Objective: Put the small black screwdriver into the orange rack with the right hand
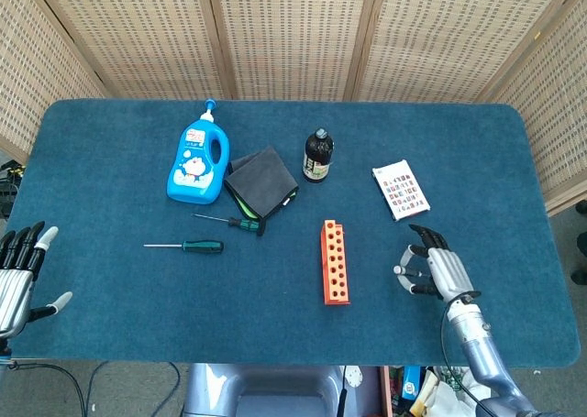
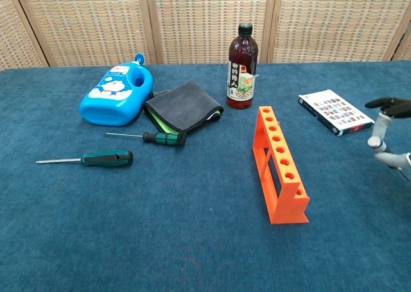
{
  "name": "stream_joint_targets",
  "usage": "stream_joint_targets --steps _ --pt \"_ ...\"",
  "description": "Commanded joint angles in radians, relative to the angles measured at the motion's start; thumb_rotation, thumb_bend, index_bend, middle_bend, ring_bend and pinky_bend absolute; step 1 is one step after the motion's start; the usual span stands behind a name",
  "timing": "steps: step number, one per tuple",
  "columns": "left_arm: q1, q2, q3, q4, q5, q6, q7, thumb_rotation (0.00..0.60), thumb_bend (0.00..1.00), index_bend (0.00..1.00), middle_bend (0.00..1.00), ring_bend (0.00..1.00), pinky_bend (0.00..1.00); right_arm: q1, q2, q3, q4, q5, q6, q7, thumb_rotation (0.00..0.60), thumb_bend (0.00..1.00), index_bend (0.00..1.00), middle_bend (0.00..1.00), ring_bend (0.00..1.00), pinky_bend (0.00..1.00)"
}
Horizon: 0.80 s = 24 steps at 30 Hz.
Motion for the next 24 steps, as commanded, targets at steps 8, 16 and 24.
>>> stream_joint_targets --steps 8,16,24 --pt "0.001 0.000 0.000 -0.002 0.006 0.007 0.000 0.600 0.00 0.00 0.00 0.00 0.00 -0.016 0.196 0.208 -0.348 0.095 -0.032 0.555 0.600 0.29 0.62 0.07 0.00 0.00" --pt "0.000 0.001 -0.002 0.002 0.002 0.004 -0.009 0.600 0.00 0.00 0.00 0.00 0.00 0.008 0.273 0.259 -0.414 0.120 -0.114 0.670 0.600 0.29 0.62 0.07 0.00 0.00" --pt "0.001 0.001 0.000 0.002 0.007 0.007 -0.010 0.600 0.00 0.00 0.00 0.00 0.00 0.035 0.260 0.263 -0.505 0.181 -0.099 0.604 0.600 0.29 0.62 0.07 0.00 0.00"
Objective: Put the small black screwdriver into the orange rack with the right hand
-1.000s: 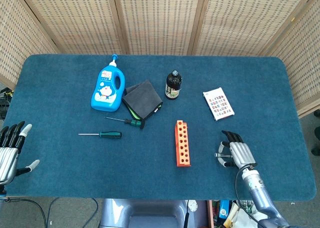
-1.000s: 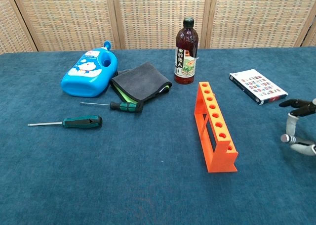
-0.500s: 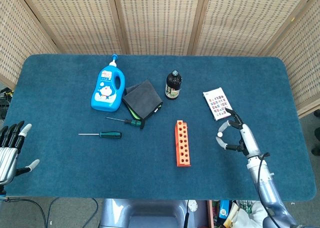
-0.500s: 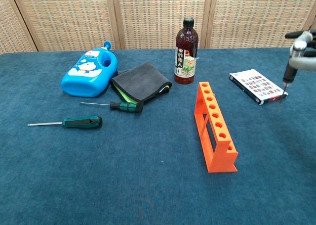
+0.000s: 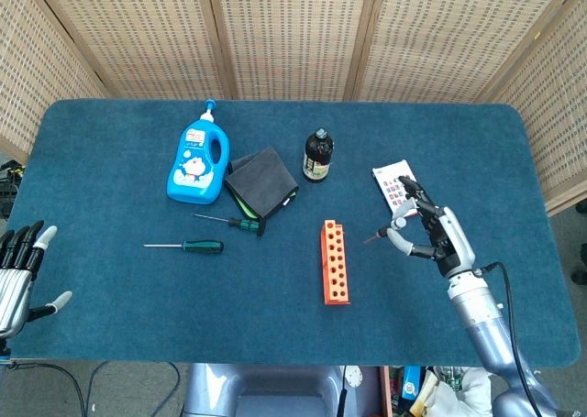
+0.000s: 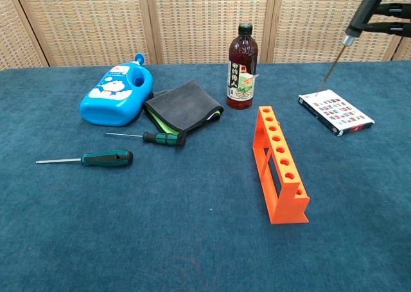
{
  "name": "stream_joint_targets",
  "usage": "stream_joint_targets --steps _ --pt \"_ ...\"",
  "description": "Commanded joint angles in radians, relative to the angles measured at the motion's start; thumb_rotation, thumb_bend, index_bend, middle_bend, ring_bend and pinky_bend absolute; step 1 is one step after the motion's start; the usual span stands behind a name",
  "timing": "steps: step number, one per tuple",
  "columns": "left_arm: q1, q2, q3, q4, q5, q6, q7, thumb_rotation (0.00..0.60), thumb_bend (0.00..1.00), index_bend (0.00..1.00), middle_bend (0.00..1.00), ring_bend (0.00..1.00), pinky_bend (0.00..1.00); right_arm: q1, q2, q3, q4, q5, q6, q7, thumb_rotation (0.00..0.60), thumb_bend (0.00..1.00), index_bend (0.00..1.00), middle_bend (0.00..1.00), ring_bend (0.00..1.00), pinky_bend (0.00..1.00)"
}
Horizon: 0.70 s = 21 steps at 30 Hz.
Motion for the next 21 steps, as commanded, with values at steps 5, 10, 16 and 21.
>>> stream_joint_targets --steps 5,10,16,21 --pt "0.002 0.002 0.001 -0.001 0.003 0.004 -0.003 0.600 0.00 0.00 0.00 0.00 0.00 0.027 -0.041 -0.017 -0.038 0.033 0.009 -0.061 0.600 0.29 0.62 0.07 0.00 0.00" --pt "0.002 0.004 0.000 -0.002 0.002 0.004 -0.008 0.600 0.00 0.00 0.00 0.00 0.00 0.042 -0.074 -0.028 -0.034 0.042 0.021 -0.102 0.600 0.29 0.62 0.07 0.00 0.00" --pt "0.000 0.003 0.001 -0.003 0.003 0.001 -0.004 0.600 0.00 0.00 0.00 0.00 0.00 0.053 -0.102 -0.044 -0.023 0.053 0.017 -0.125 0.600 0.29 0.62 0.07 0.00 0.00" --pt "0.001 0.003 0.000 -0.004 0.002 0.003 -0.007 0.600 0.00 0.00 0.00 0.00 0.00 0.058 -0.117 -0.052 -0.014 0.057 0.013 -0.133 0.600 0.29 0.62 0.07 0.00 0.00"
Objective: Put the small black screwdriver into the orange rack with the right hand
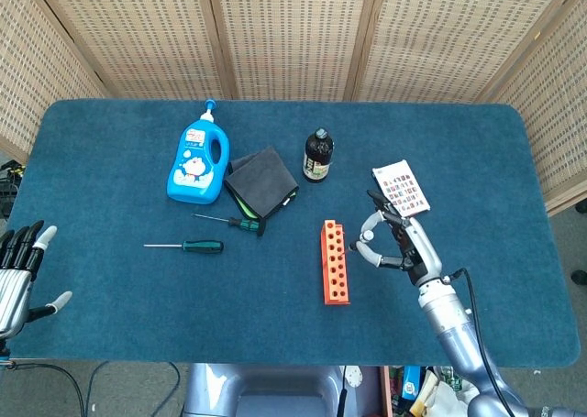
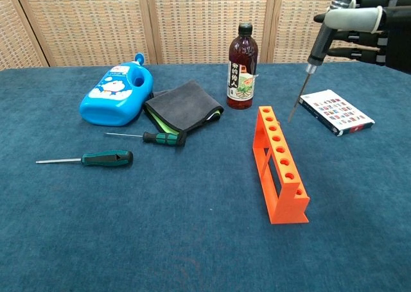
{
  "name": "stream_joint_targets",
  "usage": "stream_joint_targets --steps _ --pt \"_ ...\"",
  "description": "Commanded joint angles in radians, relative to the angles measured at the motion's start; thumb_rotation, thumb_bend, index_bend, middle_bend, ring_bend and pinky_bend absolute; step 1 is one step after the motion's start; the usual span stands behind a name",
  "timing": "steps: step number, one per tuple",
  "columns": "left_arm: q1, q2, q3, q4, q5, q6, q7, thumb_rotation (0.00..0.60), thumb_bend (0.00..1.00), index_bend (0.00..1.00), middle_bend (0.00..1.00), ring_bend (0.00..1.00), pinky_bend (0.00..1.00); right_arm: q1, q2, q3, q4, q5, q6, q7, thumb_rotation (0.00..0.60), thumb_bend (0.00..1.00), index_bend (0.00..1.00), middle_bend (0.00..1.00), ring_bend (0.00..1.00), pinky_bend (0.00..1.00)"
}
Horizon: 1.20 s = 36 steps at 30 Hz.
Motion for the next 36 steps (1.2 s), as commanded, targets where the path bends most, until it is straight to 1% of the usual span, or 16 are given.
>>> stream_joint_targets --steps 1,12,36 --pt "0.000 0.001 -0.001 0.000 -0.001 0.000 -0.002 0.600 0.00 0.00 0.00 0.00 0.00 0.005 -0.006 -0.004 0.004 0.002 -0.004 -0.007 0.600 0.29 0.62 0.07 0.00 0.00" --pt "-0.002 0.004 -0.005 0.006 -0.014 -0.007 -0.016 0.600 0.00 0.00 0.00 0.00 0.00 0.027 -0.041 -0.013 0.010 0.025 -0.017 -0.044 0.600 0.29 0.62 0.07 0.00 0.00" --pt "-0.004 0.002 -0.005 0.009 -0.016 -0.011 -0.017 0.600 0.00 0.00 0.00 0.00 0.00 0.056 -0.070 0.013 0.052 0.076 -0.048 -0.050 0.600 0.29 0.62 0.07 0.00 0.00"
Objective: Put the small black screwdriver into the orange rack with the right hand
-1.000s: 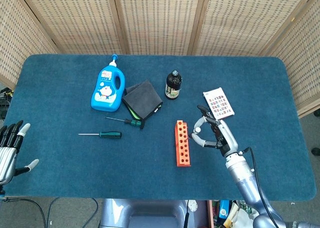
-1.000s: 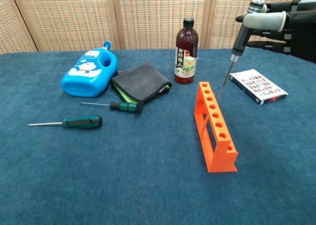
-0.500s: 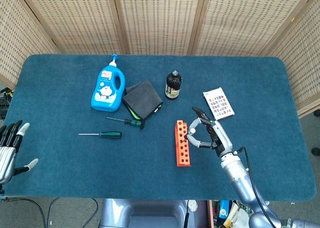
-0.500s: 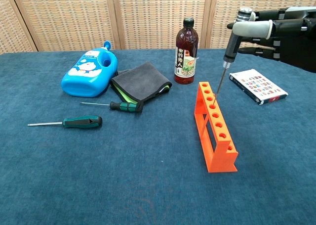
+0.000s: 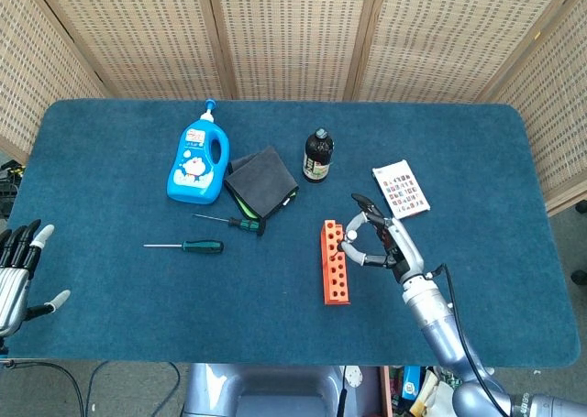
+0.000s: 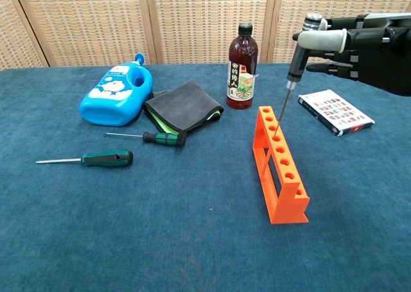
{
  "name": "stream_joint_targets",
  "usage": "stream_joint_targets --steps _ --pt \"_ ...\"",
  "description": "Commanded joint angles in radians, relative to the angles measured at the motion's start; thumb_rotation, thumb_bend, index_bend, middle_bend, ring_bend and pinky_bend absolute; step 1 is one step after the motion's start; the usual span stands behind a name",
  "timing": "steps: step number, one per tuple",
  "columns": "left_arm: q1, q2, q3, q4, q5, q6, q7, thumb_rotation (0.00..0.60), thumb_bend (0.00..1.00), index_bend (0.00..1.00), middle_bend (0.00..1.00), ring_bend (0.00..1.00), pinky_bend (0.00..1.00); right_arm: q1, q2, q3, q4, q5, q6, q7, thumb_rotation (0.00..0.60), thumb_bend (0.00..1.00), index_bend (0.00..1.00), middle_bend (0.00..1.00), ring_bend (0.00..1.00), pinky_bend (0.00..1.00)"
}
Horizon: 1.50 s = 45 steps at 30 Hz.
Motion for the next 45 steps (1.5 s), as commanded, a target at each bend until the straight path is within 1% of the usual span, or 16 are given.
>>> stream_joint_targets --steps 1,12,24,34,45 --pt "0.000 -0.001 0.000 0.000 0.000 -0.001 0.001 0.600 0.00 0.00 0.00 0.00 0.00 0.002 -0.002 0.002 0.003 0.003 -0.002 -0.002 0.600 0.29 0.62 0.07 0.00 0.00" --pt "-0.002 -0.003 0.001 0.002 -0.002 -0.004 0.006 0.600 0.00 0.00 0.00 0.00 0.00 0.004 -0.003 0.012 0.023 0.019 -0.018 0.010 0.600 0.29 0.62 0.07 0.00 0.00" --pt "-0.004 -0.006 0.002 0.002 -0.003 -0.008 0.015 0.600 0.00 0.00 0.00 0.00 0.00 0.003 -0.020 0.009 0.056 0.021 -0.032 0.022 0.600 0.29 0.62 0.07 0.00 0.00" --pt "-0.004 -0.007 0.002 0.002 -0.001 -0.008 0.017 0.600 0.00 0.00 0.00 0.00 0.00 -0.002 -0.047 -0.001 0.082 0.011 -0.038 0.036 0.600 0.29 0.62 0.07 0.00 0.00" --pt "-0.006 -0.011 0.005 0.002 0.002 -0.010 0.024 0.600 0.00 0.00 0.00 0.00 0.00 -0.027 -0.085 -0.026 0.115 -0.027 -0.034 0.079 0.600 0.29 0.62 0.07 0.00 0.00"
